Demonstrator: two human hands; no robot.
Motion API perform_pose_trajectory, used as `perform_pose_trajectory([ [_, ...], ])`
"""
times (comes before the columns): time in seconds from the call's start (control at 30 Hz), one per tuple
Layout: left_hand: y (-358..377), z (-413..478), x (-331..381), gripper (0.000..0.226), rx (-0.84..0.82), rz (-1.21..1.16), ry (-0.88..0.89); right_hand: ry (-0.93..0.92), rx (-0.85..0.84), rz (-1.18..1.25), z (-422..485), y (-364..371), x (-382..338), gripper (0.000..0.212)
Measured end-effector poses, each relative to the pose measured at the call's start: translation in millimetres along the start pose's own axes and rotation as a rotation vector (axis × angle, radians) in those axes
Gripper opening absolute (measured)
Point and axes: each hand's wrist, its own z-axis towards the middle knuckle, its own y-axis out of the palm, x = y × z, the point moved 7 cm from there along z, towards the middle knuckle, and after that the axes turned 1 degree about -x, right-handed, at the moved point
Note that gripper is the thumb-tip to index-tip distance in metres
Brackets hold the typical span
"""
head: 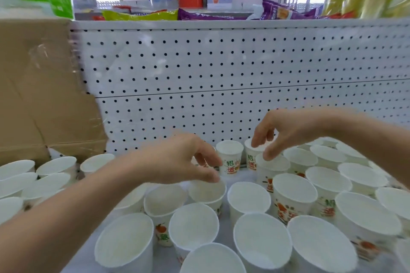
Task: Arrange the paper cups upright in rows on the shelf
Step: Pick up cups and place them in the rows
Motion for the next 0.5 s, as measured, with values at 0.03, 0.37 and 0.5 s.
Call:
perform_pose_trajectory([
  [0.03,5,6,5,0.028,-0.036,0.015,0.006,0.019,-0.004,-0.037,-1,4,5,0.029],
  [0.37,0,14,6,0.036,-0.140,0.014,-0.071,-0.159,0.052,0.082,-14,23,-15,0.014],
  [0.5,15,5,-3,0.059,-0.258,0.155,-0.182,-0.170,-0.139,0.073,-26,33,-39,0.044],
])
